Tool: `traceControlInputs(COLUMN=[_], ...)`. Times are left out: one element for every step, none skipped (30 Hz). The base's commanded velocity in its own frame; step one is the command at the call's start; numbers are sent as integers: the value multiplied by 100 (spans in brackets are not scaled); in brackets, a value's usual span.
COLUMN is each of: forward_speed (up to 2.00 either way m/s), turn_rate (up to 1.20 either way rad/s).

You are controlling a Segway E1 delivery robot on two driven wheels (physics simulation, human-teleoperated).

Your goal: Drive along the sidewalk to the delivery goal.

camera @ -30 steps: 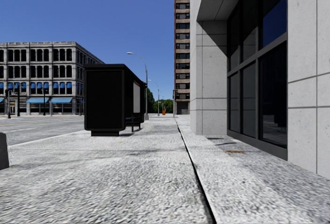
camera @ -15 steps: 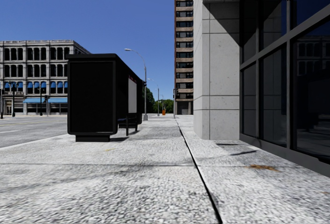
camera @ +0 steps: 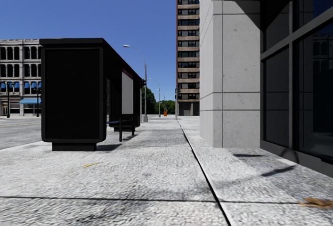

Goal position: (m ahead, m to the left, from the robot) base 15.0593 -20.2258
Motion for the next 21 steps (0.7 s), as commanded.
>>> traceControlInputs(forward_speed=[200, 200, 200, 200, 200, 200, 200, 200, 200, 200, 200, 200, 200, 200, 200, 200, 200, 200, 200, 200, 200], turn_rate=[0, 0, 0, 0, 0, 0, 0, 0, 0, 0, 0, 0, 0, 0, 0, 0, 0, 0, 0, 0, 0])
